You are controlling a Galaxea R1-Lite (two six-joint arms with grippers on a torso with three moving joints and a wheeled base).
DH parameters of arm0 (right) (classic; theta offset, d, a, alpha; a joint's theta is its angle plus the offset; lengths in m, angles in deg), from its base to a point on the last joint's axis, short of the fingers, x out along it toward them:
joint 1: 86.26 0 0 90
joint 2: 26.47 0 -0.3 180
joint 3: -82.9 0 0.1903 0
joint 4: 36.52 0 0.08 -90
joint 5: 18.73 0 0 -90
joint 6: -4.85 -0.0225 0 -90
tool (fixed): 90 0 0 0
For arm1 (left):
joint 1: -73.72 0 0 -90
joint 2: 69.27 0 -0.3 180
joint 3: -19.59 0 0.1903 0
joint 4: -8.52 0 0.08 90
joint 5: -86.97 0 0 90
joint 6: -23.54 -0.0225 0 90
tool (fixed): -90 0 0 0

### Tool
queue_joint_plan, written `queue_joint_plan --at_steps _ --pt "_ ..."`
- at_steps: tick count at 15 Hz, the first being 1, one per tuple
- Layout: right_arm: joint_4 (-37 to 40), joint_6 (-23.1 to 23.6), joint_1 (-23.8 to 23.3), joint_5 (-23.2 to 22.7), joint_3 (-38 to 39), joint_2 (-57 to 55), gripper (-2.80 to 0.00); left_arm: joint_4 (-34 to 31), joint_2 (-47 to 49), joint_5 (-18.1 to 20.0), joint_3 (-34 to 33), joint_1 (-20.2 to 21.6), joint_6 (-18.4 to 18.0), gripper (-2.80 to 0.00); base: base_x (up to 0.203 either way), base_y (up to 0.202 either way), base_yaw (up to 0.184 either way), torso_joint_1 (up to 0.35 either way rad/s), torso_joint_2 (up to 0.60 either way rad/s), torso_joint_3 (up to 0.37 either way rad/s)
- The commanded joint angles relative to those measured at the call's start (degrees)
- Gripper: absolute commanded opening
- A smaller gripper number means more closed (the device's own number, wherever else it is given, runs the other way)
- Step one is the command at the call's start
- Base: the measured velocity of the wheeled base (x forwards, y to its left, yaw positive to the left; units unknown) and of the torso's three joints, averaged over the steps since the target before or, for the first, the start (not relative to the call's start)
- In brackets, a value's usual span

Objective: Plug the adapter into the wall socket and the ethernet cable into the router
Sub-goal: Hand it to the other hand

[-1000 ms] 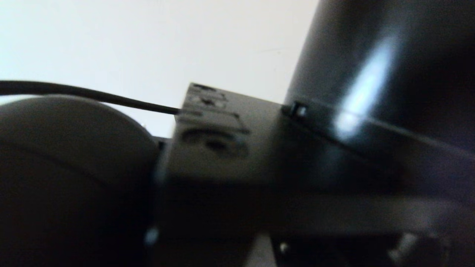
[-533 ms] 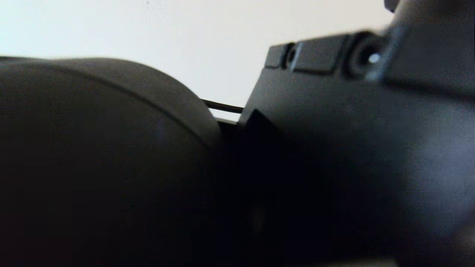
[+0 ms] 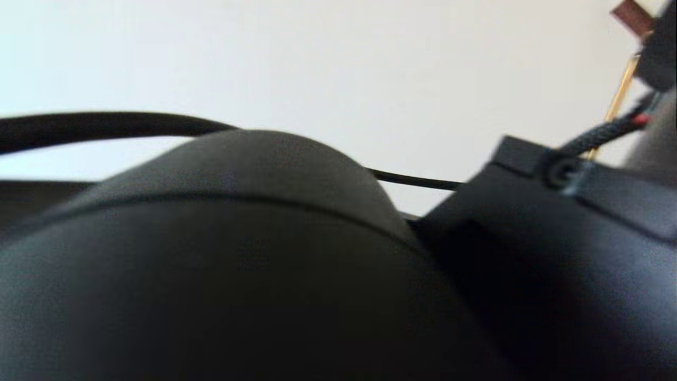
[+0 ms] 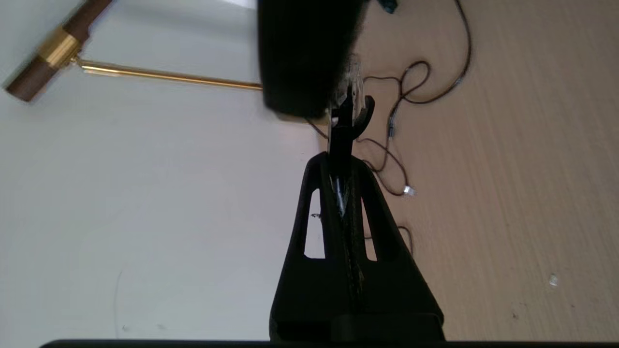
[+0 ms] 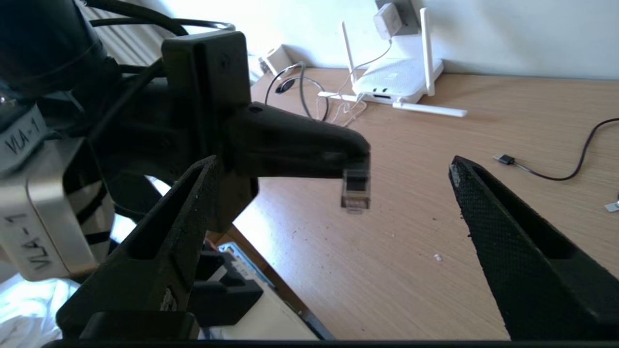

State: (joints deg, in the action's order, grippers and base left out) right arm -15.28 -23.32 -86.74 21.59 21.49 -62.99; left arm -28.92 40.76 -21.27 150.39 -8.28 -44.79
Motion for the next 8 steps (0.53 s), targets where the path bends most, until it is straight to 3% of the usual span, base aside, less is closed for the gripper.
queue_joint_plan --at_steps 1,8 --pt "0.01 -0.13 -0.04 -0.42 0.33 0.76 0.00 0.28 -0.71 0.11 -0.03 0.51 -0.32 -2.80 0.000 0.000 0.000 0.000 0.00 0.000" --pt "0.01 0.04 -0.04 -0.33 0.78 1.01 0.00 0.55 -0.92 0.67 0.02 1.40 -0.32 -2.80 0.000 0.000 0.000 0.000 0.00 0.000"
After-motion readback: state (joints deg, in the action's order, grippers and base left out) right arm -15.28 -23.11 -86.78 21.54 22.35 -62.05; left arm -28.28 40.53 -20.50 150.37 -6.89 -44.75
